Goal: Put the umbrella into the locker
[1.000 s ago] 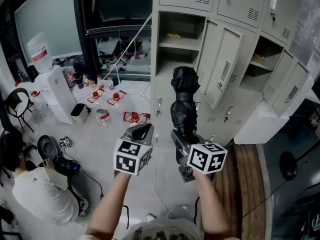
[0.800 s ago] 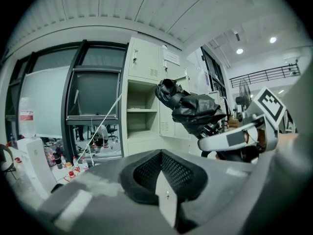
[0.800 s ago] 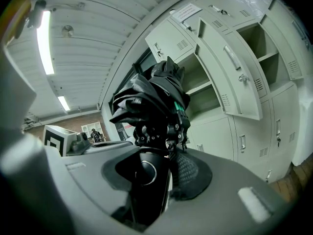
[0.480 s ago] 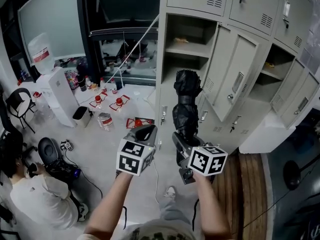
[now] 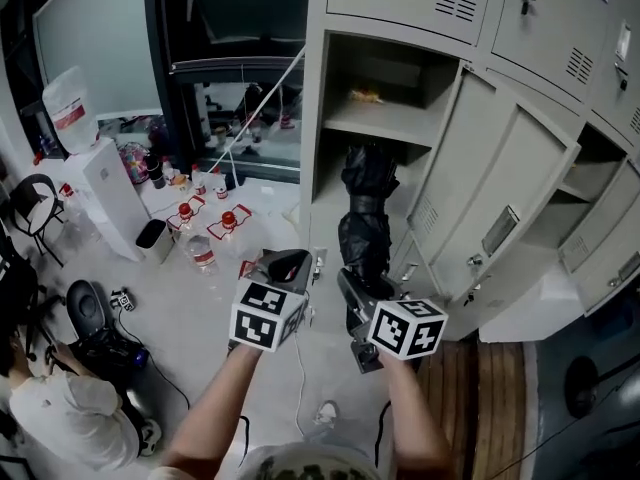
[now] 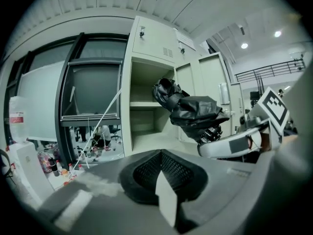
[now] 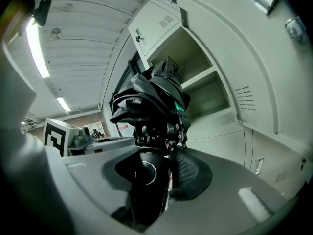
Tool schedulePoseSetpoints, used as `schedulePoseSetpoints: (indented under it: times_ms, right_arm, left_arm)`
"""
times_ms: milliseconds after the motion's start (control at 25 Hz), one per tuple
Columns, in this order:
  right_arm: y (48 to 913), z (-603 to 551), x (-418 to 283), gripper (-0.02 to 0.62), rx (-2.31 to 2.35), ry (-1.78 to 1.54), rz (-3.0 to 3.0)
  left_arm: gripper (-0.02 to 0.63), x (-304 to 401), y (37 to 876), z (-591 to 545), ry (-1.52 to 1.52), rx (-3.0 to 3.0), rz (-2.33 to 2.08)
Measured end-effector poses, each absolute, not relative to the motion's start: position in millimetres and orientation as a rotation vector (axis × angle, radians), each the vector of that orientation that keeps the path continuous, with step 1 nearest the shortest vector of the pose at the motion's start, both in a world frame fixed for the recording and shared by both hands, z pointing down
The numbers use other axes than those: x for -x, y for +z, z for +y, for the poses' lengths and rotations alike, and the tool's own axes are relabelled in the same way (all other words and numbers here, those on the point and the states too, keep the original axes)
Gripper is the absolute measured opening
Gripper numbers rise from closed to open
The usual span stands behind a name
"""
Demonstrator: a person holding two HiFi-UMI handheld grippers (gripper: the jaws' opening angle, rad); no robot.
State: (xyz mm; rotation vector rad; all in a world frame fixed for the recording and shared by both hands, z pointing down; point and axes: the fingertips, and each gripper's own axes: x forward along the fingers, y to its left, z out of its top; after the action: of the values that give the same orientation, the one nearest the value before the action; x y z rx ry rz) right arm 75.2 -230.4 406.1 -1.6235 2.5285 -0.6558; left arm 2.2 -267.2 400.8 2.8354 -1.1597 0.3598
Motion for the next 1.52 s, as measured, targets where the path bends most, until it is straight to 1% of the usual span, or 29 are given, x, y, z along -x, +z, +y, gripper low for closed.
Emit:
schedulePoseSetpoints:
  times_ms: [280,720,1120,1520]
  right_arm:
    - [397,-290,-98,0.143,1.560,-0.653,2.570]
    - [389,-336,-111,0.143,1.542,-0.615,2.581]
    - [397,-335,-97,0.143,1.641,-0.586,2.526]
    - [430,-317,-83,0.143,1.737,-0.690,2.445]
  left_arm:
    - [0.003,-34,395,-324,0.381,-2.817,-1.209]
    - [0.003,-51,390,-368,0.377,-2.820,-1.222]
    - [0.003,-56,389,-381,0.355,-2.887,-1.034]
    - [0.003,-51,398,-370,0.368,-2.931,-0.891]
